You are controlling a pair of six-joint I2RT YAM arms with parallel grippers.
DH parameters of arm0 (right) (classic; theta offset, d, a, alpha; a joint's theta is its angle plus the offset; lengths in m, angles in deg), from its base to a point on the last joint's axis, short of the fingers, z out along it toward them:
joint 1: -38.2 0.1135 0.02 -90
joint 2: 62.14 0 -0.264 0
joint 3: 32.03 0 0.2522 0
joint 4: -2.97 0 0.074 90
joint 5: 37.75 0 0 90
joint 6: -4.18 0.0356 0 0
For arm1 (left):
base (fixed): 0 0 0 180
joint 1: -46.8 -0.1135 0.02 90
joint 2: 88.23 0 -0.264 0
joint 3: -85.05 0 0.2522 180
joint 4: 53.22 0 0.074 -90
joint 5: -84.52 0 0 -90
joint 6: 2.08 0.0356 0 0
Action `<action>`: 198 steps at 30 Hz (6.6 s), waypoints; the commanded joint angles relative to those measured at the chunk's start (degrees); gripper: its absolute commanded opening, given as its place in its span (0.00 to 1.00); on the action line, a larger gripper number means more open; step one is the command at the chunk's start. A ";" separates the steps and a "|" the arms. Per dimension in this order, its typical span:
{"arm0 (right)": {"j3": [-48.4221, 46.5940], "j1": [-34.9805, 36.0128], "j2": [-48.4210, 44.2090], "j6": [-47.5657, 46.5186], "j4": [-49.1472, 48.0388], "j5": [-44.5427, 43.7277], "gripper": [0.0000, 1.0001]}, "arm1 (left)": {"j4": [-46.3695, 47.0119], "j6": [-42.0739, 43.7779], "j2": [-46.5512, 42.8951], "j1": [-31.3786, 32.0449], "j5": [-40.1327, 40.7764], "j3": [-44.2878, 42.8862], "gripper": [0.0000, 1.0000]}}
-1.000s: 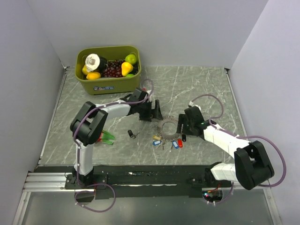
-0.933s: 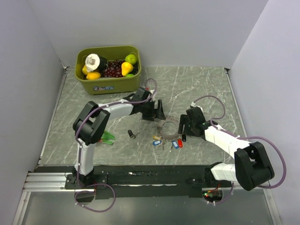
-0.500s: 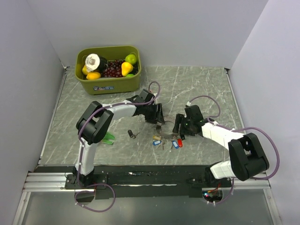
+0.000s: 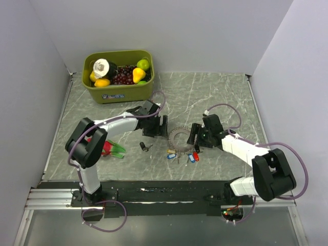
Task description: Put the keys on the keyring
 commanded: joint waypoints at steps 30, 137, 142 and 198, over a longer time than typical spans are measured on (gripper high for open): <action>-3.54 0.30 -7.73 -3.68 -0.03 2.20 0.80 | 18.00 2.63 0.92 0.54 -9.54 10.35 0.01; -5.04 0.56 5.98 -3.24 -1.26 17.85 0.68 | 18.43 -4.14 -20.19 -4.03 -1.95 25.92 0.67; -3.02 1.53 7.20 -3.24 -2.31 19.16 0.67 | 22.38 -4.40 -15.56 -4.03 -8.47 25.04 0.67; 7.00 -6.91 -19.16 -6.49 -13.92 37.71 0.71 | 33.29 14.58 -10.36 7.39 -19.82 20.21 0.58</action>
